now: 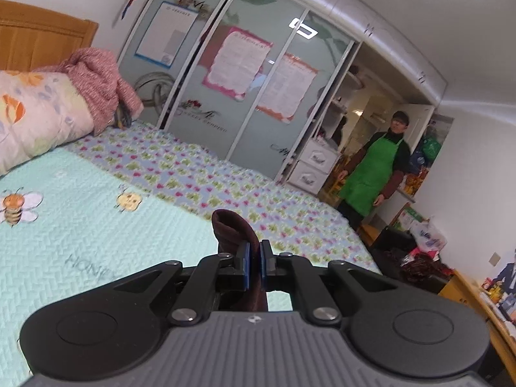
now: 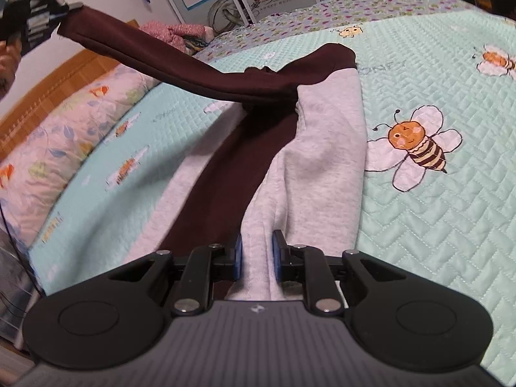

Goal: Fold clothes

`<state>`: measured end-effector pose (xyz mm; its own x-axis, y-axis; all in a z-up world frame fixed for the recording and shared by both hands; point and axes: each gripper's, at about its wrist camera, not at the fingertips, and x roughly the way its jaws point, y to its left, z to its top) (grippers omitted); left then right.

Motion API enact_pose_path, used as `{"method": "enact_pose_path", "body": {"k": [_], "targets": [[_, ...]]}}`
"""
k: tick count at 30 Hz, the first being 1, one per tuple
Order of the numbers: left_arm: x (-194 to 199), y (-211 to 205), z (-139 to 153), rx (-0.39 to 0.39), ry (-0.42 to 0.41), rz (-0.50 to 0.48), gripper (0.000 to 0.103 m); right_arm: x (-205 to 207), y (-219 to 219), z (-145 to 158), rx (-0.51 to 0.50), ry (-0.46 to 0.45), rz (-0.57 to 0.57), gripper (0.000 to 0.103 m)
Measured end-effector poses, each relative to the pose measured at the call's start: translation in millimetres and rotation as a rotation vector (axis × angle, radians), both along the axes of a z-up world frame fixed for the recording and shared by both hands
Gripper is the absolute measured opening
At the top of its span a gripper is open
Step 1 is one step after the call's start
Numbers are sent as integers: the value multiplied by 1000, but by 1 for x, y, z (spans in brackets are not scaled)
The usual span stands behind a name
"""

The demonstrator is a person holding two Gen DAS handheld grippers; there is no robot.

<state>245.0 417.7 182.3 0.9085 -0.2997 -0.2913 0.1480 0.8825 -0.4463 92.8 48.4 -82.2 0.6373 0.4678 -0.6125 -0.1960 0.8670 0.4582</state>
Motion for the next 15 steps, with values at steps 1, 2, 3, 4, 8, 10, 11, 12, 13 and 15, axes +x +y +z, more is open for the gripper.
{"method": "enact_pose_path", "body": {"k": [1, 2, 3, 4, 8, 10, 11, 12, 13, 15], "targets": [[0, 0, 6, -8, -18, -7, 5, 1, -2, 2, 32, 2, -1, 20], [-3, 1, 12, -12, -43, -12, 5, 3, -4, 5, 66, 3, -1, 20], [-5, 1, 18, -15, -67, -15, 5, 4, -4, 7, 85, 2, 4, 20], [-8, 2, 22, -15, -90, -13, 5, 5, -3, 9, 97, 0, 11, 20], [-11, 1, 2, 46, -49, 7, 5, 7, 9, 2, 46, 19, 43, 21], [-7, 3, -22, 59, 27, 14, 5, 8, 15, -6, 1, 35, 48, 22], [-6, 6, -34, 51, 58, 22, 5, 8, 19, -11, -28, 41, 53, 24], [-5, 9, -46, 45, 87, 31, 5, 8, 21, -14, -51, 47, 57, 25], [-5, 12, -59, 50, 107, 41, 5, 6, 23, -17, -64, 53, 63, 27], [-5, 17, -82, 54, 152, 66, 5, 2, 26, -18, -94, 52, 90, 34]]}}
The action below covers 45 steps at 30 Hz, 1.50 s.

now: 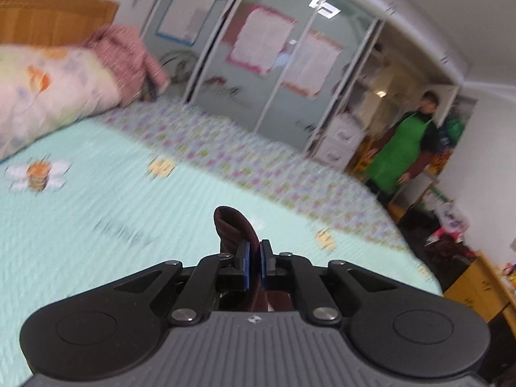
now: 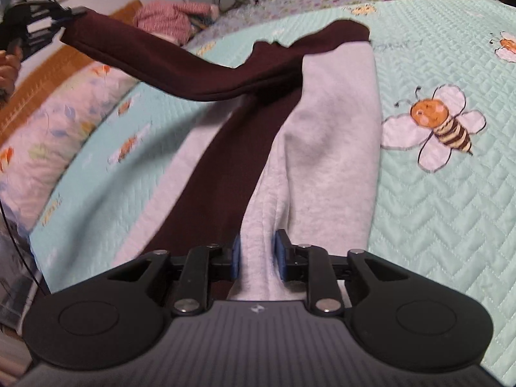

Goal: Fold clothes

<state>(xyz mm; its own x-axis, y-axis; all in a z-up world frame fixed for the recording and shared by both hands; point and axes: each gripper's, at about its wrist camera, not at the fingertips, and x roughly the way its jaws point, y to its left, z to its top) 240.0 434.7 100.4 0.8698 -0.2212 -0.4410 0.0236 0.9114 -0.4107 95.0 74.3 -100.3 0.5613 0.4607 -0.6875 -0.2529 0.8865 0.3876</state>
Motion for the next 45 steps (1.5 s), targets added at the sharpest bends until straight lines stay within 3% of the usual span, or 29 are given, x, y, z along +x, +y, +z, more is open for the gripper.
{"method": "enact_pose_path", "body": {"k": [2, 4, 8, 11, 13, 15, 18, 19, 22, 24, 27, 28, 30, 32, 37, 43, 45], "targets": [[-3, 9, -21, -27, 46, 25, 5, -7, 3, 3, -39, -19, 38, 44], [-6, 21, -38, -47, 86, 40, 6, -16, 5, 8, -70, -37, 77, 63], [-22, 41, -67, -78, 152, 68, 6, -40, -15, 16, 71, -22, 121, 66], [-25, 57, -80, -90, 189, 110, 7, -55, -48, 14, 281, 12, 55, 67], [-25, 67, -86, -101, 215, 133, 8, -66, -62, 15, 298, -9, -10, 67], [-31, 73, -89, -103, 236, 138, 8, -77, -64, 21, 208, -69, -48, 67], [-48, 78, -88, -102, 238, 117, 9, -94, -33, 28, -120, -190, 49, 67], [-57, 76, -87, -104, 232, 94, 11, -96, -24, 26, -159, -195, 84, 67], [-76, 66, -91, -91, 232, 11, 17, -94, -14, 20, -77, -217, 61, 67], [-88, 54, -94, -89, 239, -52, 20, -93, -8, 19, -88, -261, 4, 67], [-109, 19, -98, -39, 239, -216, 20, -77, 9, 7, -51, -118, 158, 67], [-115, 3, -101, -5, 236, -281, 22, -74, 12, 3, -7, -54, 217, 67], [-129, -32, -108, 57, 229, -420, 25, -84, 13, 5, 10, -66, 248, 67], [-143, -70, -118, 135, 213, -555, 25, -92, 8, 9, -21, -79, 208, 67], [-179, -153, -139, 381, 103, -817, 25, -103, -22, 9, 81, -56, 112, 67], [-192, -181, -147, 393, 59, -905, 25, -99, -40, 4, 138, -72, 43, 68], [-194, -188, -152, 446, 57, -901, 25, -97, -42, 3, 157, -81, 29, 68]]}}
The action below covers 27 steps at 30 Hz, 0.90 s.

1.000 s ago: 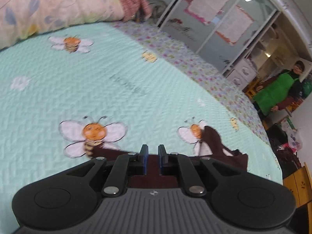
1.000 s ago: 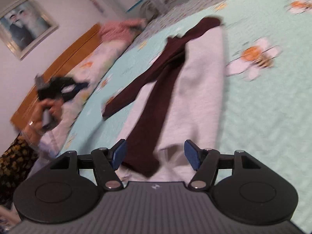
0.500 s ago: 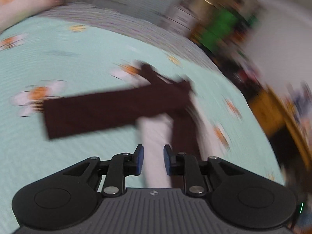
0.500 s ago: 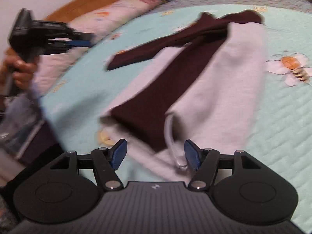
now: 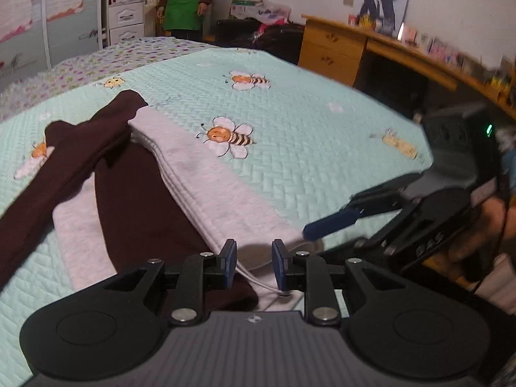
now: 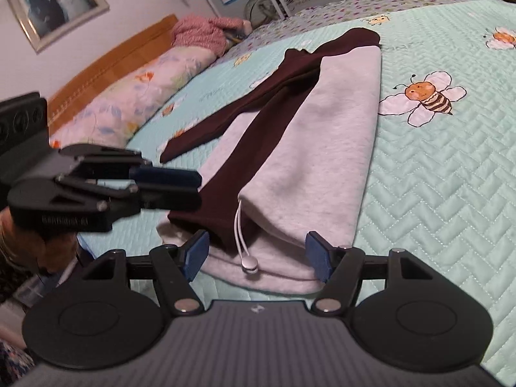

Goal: Fold clothes
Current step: 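Press the folded grey edge with the right tool while the left tool holds it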

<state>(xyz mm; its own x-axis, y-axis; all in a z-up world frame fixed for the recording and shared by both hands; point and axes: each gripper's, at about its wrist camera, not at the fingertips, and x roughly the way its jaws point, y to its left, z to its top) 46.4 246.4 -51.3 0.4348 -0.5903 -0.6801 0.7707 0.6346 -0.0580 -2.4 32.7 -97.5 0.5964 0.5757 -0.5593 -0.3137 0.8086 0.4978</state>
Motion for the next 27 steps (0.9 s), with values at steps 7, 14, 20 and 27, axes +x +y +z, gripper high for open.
{"method": "enact_pose_path", "body": {"k": [7, 14, 20, 27], "targets": [[9, -16, -20, 106, -50, 26, 25, -6, -5, 1, 22, -25, -6, 69], [20, -28, -32, 101, -28, 39, 21, -17, -16, 6, -2, -75, -77, 70], [19, -26, -33, 108, -42, 78, 8, 15, -30, 1, 156, 5, -187, 70], [8, -23, -21, 117, -84, 108, 8, 67, -32, 7, 354, 68, -251, 70]]}}
